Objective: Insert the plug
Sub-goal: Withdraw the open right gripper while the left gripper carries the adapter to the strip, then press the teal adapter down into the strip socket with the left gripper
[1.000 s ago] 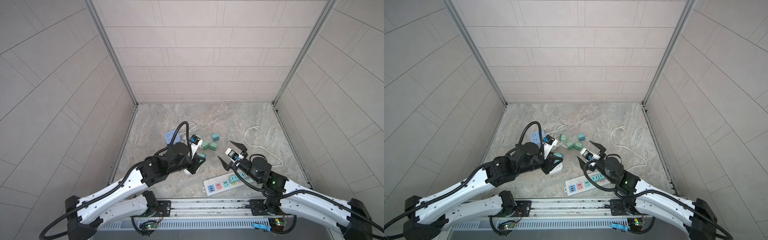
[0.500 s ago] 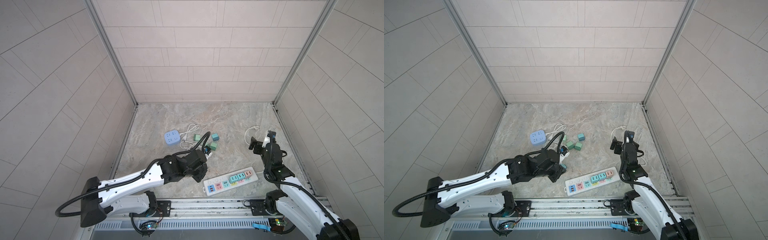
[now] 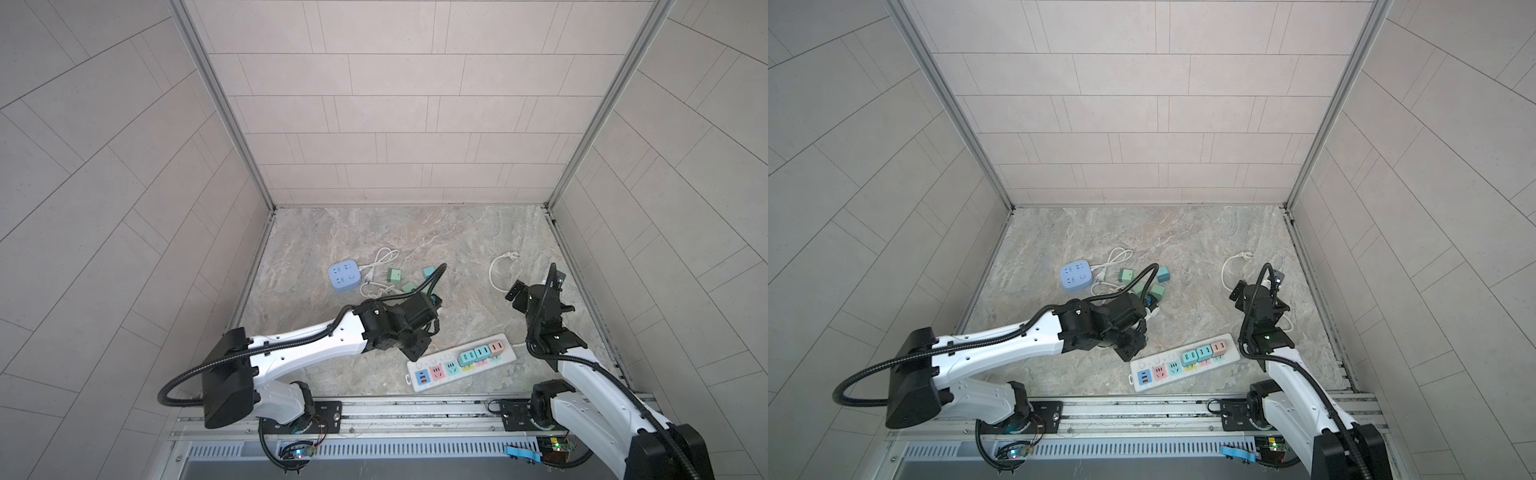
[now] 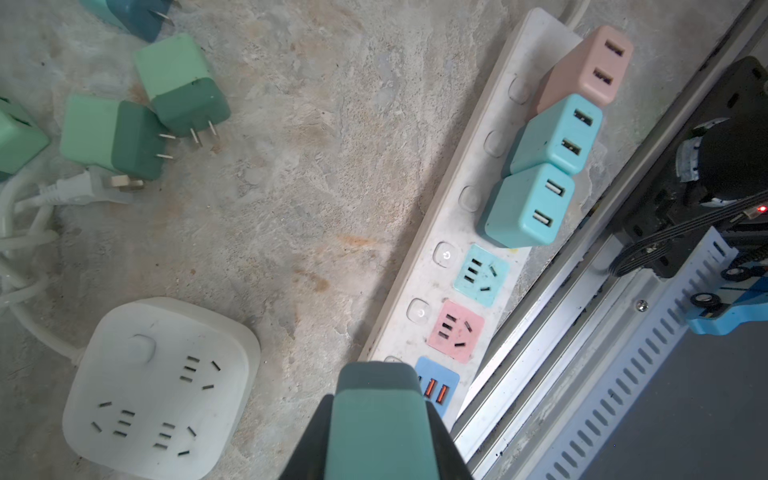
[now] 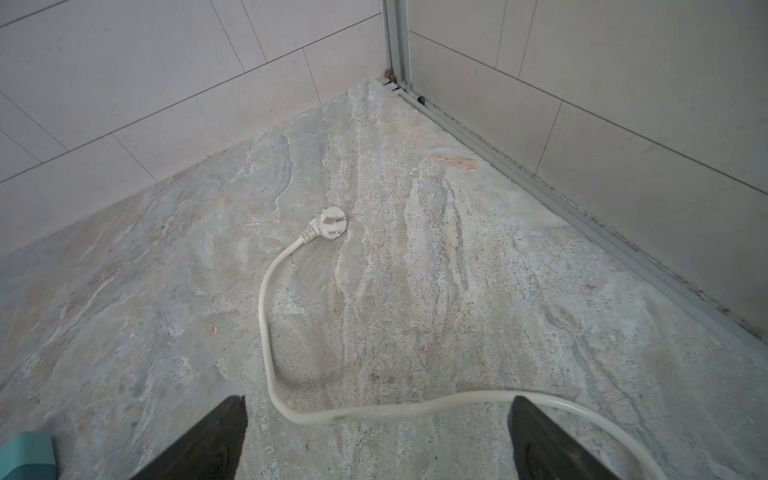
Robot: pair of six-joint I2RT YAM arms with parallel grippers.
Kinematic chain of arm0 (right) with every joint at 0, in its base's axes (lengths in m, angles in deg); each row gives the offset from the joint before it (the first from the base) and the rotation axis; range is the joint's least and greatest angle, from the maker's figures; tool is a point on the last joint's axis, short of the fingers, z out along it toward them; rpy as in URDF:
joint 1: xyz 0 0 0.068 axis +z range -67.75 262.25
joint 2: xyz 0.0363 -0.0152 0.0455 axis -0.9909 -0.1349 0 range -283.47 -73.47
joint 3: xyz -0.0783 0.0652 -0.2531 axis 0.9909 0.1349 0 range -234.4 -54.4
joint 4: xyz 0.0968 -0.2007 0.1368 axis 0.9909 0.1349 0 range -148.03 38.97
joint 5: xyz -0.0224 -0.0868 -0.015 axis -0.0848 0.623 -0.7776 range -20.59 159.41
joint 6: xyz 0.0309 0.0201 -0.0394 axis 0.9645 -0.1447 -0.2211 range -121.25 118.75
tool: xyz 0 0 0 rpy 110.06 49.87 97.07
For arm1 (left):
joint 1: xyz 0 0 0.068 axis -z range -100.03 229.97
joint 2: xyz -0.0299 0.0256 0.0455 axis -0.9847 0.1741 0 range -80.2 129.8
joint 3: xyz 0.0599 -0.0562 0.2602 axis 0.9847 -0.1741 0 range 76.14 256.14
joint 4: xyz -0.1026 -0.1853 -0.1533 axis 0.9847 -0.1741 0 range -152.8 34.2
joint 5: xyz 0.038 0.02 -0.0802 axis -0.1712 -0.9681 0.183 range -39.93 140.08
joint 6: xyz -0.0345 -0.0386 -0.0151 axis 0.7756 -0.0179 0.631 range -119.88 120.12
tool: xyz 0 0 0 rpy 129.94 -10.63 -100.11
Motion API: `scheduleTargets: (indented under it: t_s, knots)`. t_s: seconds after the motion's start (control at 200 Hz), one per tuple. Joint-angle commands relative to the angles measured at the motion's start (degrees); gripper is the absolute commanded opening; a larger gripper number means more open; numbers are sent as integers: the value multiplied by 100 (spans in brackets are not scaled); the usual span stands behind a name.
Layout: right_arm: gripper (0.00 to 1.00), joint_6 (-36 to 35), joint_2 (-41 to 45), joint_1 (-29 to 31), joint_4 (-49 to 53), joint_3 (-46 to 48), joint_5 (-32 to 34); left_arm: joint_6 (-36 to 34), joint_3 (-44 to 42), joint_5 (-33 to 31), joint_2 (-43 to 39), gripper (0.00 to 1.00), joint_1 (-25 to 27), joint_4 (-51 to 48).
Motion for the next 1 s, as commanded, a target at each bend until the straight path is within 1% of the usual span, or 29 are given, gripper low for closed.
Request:
scheduleTargets:
  t_s: [0.0,0.165,0.31,0.375,0.585,0.816,0.996]
  knots:
    - [100,330,468,-11,171,238,314,-155,430,144,344,0,83,-198]
    - [100,362,1007,-14,165,516,349,-293,998,296,1139,0,279,-434]
    - [100,378,918,-15,174,468,358,-476,1440,73,1678,0,650,-720]
    - [100,371,804,-14,166,421,342,-539,1512,198,1805,0,746,-719]
    - [100,386,523,-12,165,304,316,-637,1579,368,2081,0,814,-649]
    - [100,398,504,-16,187,297,333,-742,1753,289,2347,0,868,-636]
    - [100,401,499,-17,174,295,324,-792,1778,352,2528,0,864,-511]
